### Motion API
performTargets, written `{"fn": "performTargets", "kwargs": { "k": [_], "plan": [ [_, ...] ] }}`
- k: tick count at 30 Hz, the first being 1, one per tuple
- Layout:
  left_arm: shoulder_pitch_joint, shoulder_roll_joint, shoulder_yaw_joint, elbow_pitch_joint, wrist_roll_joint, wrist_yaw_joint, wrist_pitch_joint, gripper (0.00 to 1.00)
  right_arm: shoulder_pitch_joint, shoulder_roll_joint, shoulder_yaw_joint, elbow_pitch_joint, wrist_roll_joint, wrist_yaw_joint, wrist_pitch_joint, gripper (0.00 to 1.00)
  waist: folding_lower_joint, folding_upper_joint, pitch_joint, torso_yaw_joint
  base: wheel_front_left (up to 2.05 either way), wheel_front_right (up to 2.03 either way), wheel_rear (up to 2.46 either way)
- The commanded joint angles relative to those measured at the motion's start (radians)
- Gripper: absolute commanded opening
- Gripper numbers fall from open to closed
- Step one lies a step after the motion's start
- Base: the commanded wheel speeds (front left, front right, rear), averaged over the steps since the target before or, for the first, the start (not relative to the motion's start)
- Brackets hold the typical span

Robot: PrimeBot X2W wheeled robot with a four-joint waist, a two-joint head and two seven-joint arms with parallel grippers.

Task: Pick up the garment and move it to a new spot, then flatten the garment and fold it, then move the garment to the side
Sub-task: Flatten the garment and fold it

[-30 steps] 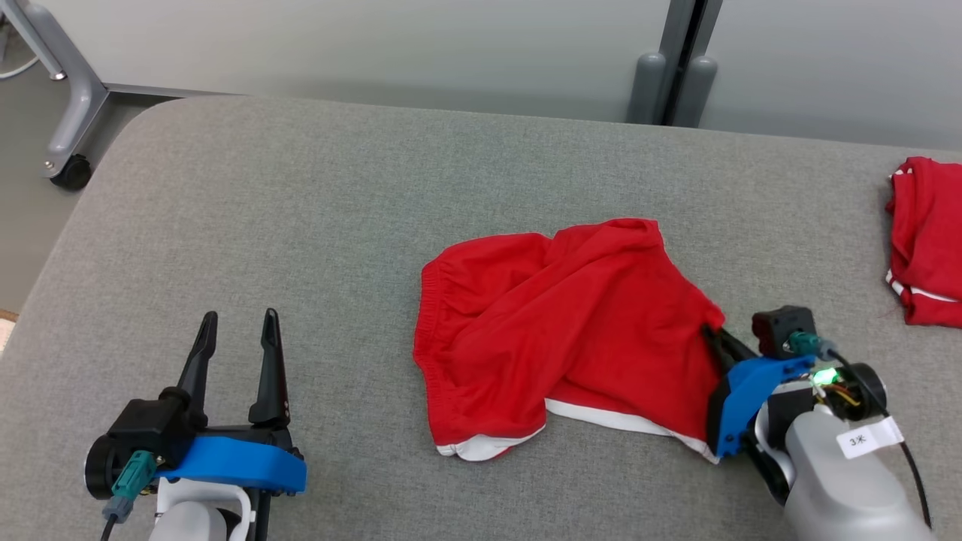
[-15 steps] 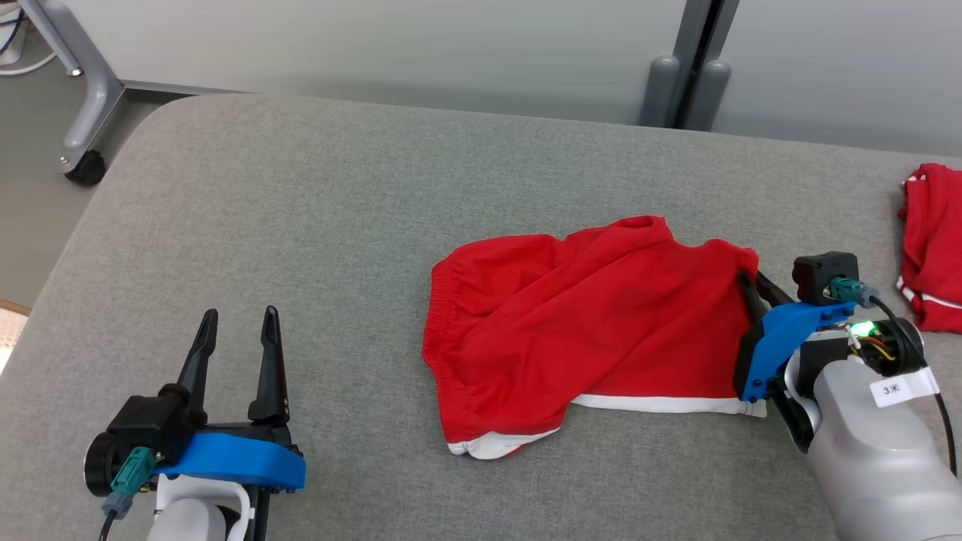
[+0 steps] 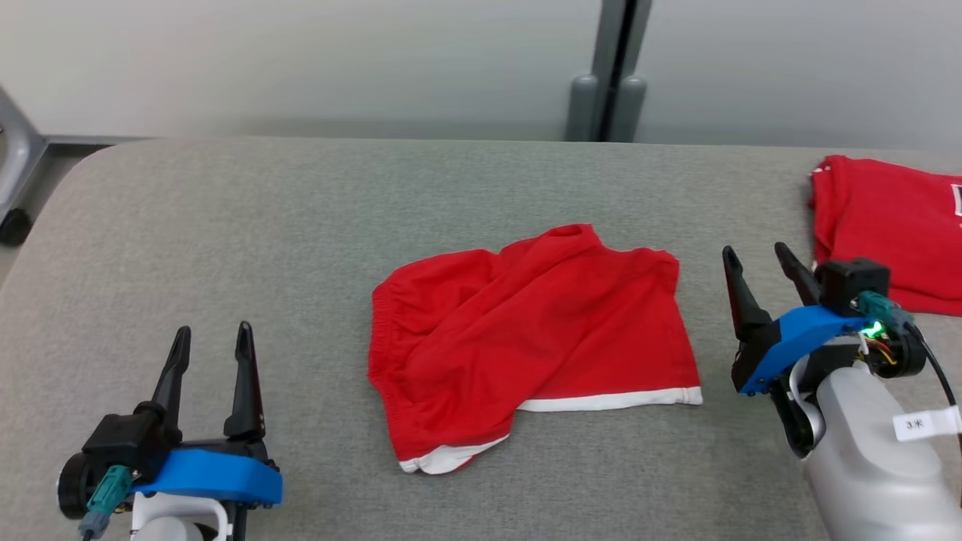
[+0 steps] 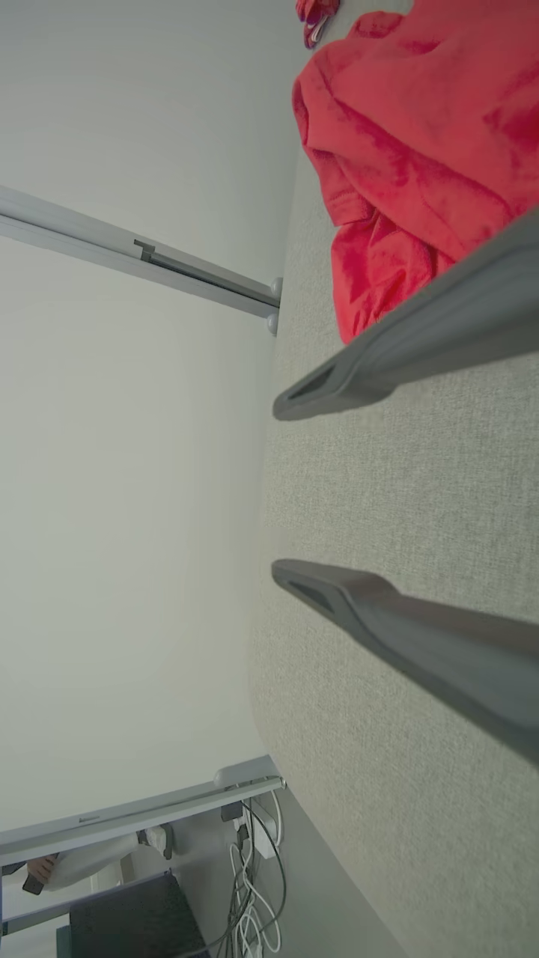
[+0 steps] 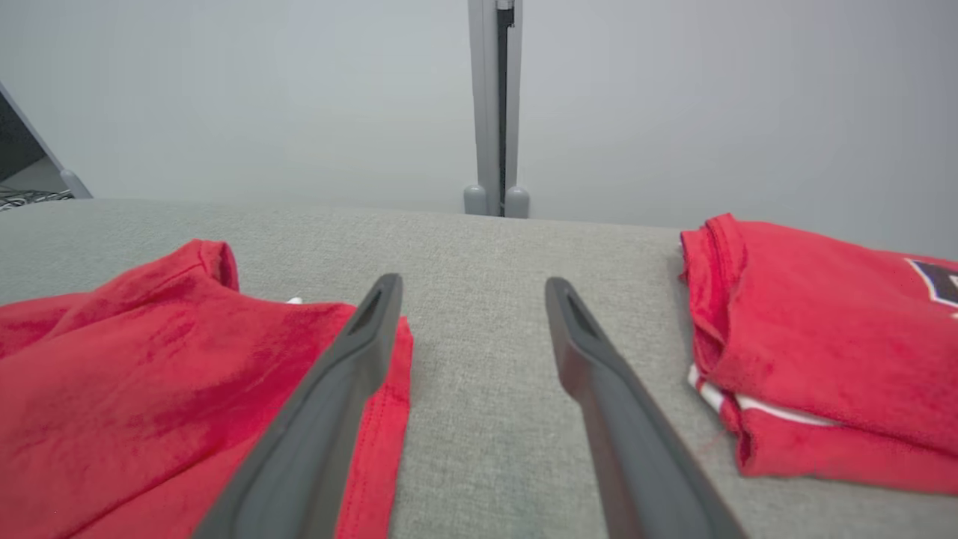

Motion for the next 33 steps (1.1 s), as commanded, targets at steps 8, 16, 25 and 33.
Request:
{"fn": "performTargets", "kwargs": {
  "k": [8, 16, 25, 33],
  "plan": [
    [0.036, 0.006, 0.037, -0.018, 0.022, -0.002, -0.004, 1.0, 0.188, 0.033, -0.045, -0.286, -0.011, 0.0, -0.005, 1.0, 0.0001, 0.0, -0.037, -0.076, 0.0, 0.0, 0.0],
    [0.066, -0.004, 0.046, -0.024, 0.031, -0.002, -0.004, 1.0, 0.319, 0.074, -0.052, -0.431, -0.032, 0.0, -0.005, 1.0, 0.0001, 0.0, -0.065, -0.093, 0.0, 0.0, 0.0],
    [0.093, 0.005, 0.049, -0.022, 0.051, -0.001, -0.004, 1.0, 0.453, 0.104, -0.079, -0.575, -0.074, 0.0, 0.013, 1.0, 0.0001, 0.0, -0.091, -0.097, 0.0, 0.0, 0.0],
    [0.103, 0.005, 0.048, -0.02, 0.056, 0.0, -0.004, 1.0, 0.543, 0.108, -0.087, -0.683, -0.066, 0.0, 0.072, 1.0, 0.0001, 0.0, -0.108, -0.091, 0.0, 0.0, 0.0]
  ]
}}
